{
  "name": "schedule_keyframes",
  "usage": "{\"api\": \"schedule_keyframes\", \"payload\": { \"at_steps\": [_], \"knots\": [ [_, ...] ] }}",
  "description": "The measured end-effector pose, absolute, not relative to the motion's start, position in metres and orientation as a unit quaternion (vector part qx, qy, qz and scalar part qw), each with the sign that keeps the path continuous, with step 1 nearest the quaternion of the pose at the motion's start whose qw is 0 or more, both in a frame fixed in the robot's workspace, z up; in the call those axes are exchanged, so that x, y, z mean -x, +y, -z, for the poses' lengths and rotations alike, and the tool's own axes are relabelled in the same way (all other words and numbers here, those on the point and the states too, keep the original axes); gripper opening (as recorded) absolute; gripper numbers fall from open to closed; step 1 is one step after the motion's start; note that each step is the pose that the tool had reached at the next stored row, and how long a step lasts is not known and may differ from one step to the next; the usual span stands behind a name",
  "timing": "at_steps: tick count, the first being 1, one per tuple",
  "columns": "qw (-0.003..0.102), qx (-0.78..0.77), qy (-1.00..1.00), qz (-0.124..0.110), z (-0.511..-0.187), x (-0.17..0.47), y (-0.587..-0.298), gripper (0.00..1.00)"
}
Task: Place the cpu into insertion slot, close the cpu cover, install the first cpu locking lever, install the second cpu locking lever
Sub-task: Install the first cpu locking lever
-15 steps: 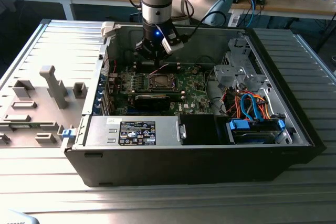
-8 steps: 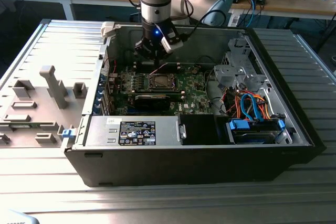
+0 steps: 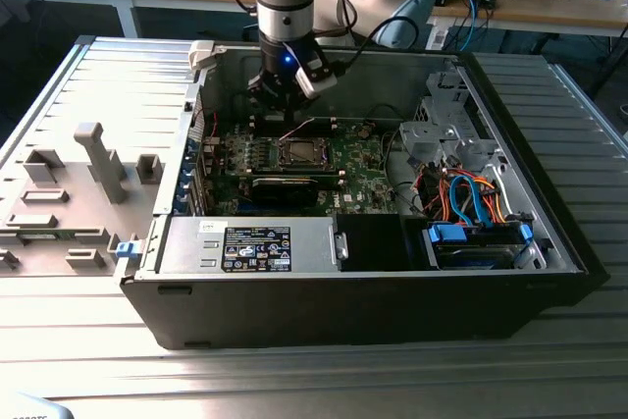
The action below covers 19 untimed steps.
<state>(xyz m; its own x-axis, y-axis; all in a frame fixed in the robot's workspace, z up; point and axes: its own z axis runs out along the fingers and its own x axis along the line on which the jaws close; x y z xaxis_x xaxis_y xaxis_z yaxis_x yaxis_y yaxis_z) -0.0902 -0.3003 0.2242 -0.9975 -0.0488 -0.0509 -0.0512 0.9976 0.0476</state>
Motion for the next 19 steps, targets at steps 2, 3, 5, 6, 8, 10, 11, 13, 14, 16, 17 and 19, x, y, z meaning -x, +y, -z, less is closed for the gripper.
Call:
{"api": "schedule_keyframes", "payload": {
  "at_steps": [2,3,5,6,8,10,11,13,14,16,17,19],
  "knots": [
    [0.025,0.025,0.999,-0.024,-0.223,0.090,-0.300,0.11],
    [0.025,0.025,0.999,-0.023,-0.223,0.090,-0.301,0.11],
    [0.025,0.025,0.999,-0.023,-0.221,0.090,-0.301,0.11],
    [0.025,0.025,0.999,-0.022,-0.221,0.089,-0.301,0.11],
    [0.024,0.025,0.999,-0.021,-0.219,0.088,-0.301,0.11],
    [0.024,0.025,0.999,-0.020,-0.217,0.086,-0.301,0.11],
    [0.024,0.025,0.999,-0.020,-0.216,0.084,-0.301,0.11],
    [0.024,0.025,0.999,-0.019,-0.214,0.080,-0.301,0.11],
    [0.023,0.025,0.999,-0.019,-0.212,0.077,-0.301,0.11],
    [0.023,0.025,0.999,-0.019,-0.209,0.072,-0.301,0.11],
    [0.023,0.025,0.999,-0.019,-0.208,0.070,-0.301,0.11],
    [0.023,0.025,0.999,-0.019,-0.206,0.067,-0.301,0.11]
  ]
}}
